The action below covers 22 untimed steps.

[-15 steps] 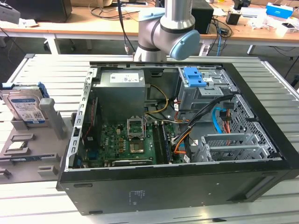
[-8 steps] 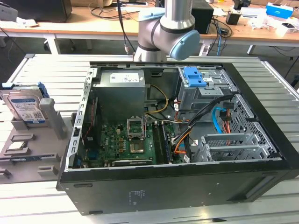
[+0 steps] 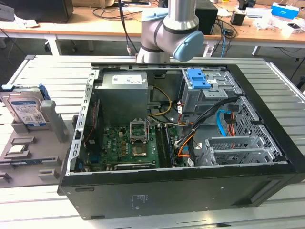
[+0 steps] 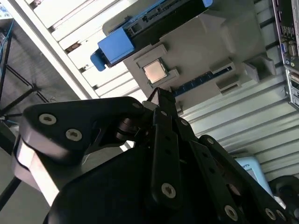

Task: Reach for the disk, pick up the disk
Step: 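Pick up the disk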

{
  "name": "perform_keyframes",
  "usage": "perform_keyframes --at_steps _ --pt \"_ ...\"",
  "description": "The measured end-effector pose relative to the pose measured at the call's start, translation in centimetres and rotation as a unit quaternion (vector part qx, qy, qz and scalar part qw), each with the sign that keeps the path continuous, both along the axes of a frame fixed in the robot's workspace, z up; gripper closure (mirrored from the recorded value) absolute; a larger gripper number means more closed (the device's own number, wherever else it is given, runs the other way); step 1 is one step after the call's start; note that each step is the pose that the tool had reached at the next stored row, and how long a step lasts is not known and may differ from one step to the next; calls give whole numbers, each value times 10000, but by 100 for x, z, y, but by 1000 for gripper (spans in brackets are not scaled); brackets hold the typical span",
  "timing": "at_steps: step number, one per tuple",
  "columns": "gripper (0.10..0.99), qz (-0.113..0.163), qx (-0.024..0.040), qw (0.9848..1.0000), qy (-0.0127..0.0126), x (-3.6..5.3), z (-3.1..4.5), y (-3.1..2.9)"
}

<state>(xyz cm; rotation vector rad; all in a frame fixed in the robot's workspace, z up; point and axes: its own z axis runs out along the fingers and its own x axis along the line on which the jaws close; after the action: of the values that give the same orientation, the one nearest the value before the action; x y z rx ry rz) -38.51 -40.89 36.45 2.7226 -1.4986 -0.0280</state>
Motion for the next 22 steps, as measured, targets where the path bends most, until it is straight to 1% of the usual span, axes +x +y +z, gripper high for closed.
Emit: perform_keyframes --at_steps 5,7,8,9,12,19,21,22 --pt "980 -9 0 10000 0 0 0 0" --pt "980 -290 -4 9996 0 0 0 1" --pt "980 -502 -7 9987 0 0 -1 0" --pt "980 -581 -9 9983 0 0 -1 0" --pt "980 -777 -10 9970 0 0 -2 0" --pt "980 -1189 -21 9929 -1 0 -4 0" --pt "980 -1339 -26 9910 -1 0 -4 0" --pt "980 -1433 -29 9897 -1 0 -3 0"
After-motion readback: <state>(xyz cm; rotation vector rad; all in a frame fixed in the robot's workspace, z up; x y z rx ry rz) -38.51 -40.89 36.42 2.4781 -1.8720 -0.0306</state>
